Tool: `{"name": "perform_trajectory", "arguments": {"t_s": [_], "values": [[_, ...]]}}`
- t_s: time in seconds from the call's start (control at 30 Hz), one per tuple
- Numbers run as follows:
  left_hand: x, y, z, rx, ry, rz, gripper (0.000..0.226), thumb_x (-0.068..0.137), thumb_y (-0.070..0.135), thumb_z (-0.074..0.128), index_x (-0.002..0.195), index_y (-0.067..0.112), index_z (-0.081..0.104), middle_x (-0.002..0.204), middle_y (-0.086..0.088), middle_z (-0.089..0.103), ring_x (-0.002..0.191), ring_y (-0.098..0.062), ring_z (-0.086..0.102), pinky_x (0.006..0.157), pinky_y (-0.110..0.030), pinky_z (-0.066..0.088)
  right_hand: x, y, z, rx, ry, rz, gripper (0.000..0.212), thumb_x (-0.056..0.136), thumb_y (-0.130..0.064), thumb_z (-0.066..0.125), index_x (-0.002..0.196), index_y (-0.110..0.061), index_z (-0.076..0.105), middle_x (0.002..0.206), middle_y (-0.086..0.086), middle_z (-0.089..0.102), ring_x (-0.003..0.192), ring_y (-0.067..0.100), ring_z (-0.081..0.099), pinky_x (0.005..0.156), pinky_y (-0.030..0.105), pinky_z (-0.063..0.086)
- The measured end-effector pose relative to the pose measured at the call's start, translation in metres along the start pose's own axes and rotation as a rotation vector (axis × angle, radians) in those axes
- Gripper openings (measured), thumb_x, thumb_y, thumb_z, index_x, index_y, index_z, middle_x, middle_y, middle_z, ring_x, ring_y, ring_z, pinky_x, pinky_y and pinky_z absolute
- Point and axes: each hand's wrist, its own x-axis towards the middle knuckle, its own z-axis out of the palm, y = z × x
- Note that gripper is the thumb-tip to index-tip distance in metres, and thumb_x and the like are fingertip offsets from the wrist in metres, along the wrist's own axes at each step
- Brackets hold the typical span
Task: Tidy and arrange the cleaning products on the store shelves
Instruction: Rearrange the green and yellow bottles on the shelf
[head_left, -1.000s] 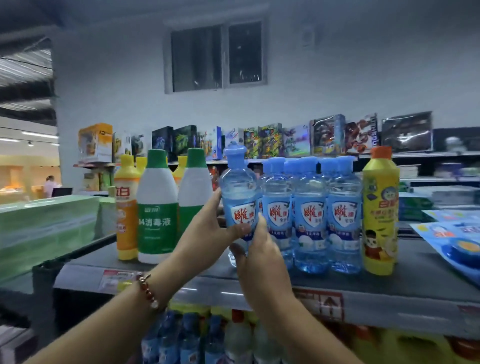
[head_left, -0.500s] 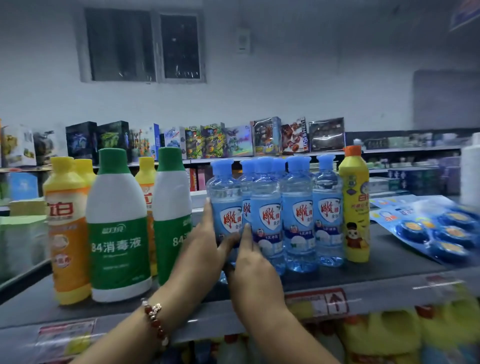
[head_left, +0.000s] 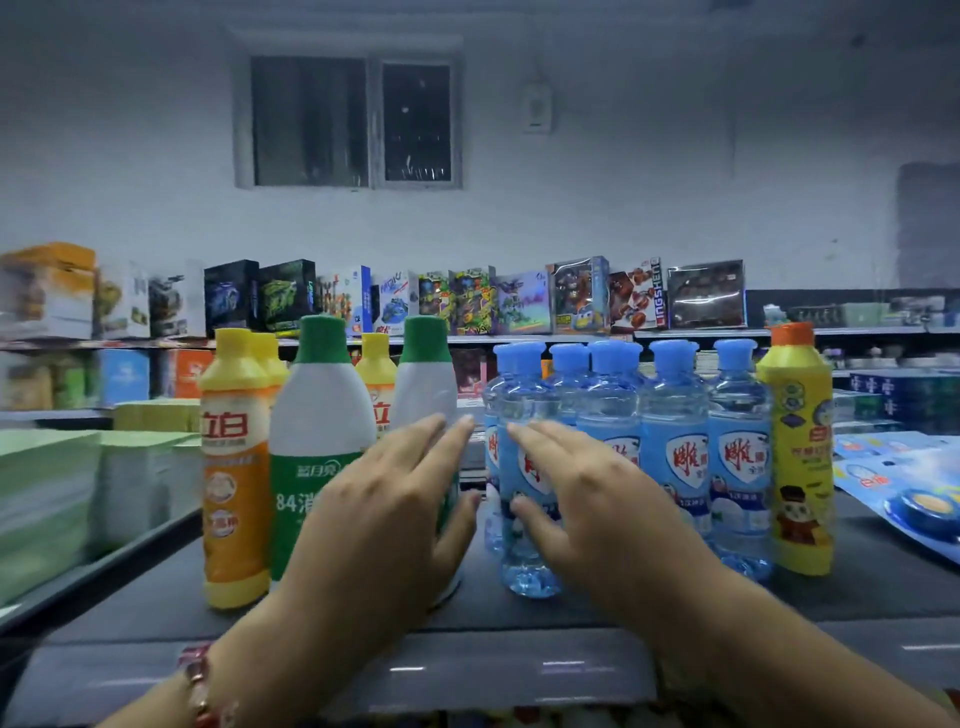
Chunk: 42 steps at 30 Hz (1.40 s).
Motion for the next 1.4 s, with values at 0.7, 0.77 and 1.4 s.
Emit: {"name": "perform_trajectory", "arguments": {"t_s": [0.7,0.77,1.4], "values": [[-0.032,-0.012,0.012,-0.289,-0.072,-0.333,0.111,0.088,0.067,0.057,0.156,0.031,-0.023,0.154,-0.002,0.047,0.133,-0.025,0.053,0.105,-0.036,0.044,0.115,-0.044,-0.012,0.496,0.171,-0.063,0.044,0.087,-0.031,0.076,0.126,-0.023,0.058,0.121,0.001,0.056,0.095,0.012,0.058,0.073,0.017,0.047],[-0.033,-0.004,0.010,-0.507,-0.065,-0.478,0.118,0.083,0.061,0.070,0.151,0.048,-0.026,0.156,-0.003,0.044,0.132,-0.027,0.053,0.101,-0.038,0.046,0.101,-0.054,-0.017,0.534,0.212,-0.083,0.044,0.087,-0.032,0.077,0.127,-0.026,0.059,0.119,-0.003,0.058,0.094,0.008,0.061,0.076,0.017,0.052],[-0.035,0.084,0.027,-2.129,0.077,-0.887,0.072,0.082,0.056,0.072,0.143,0.024,0.051,0.125,-0.023,0.068,0.107,-0.047,0.069,0.084,-0.063,0.057,-0.080,-0.025,-0.021,0.834,-0.192,0.514,0.046,0.080,-0.056,0.073,0.114,-0.026,0.069,0.109,-0.003,0.077,0.101,0.016,0.074,0.095,0.047,0.056]]}}
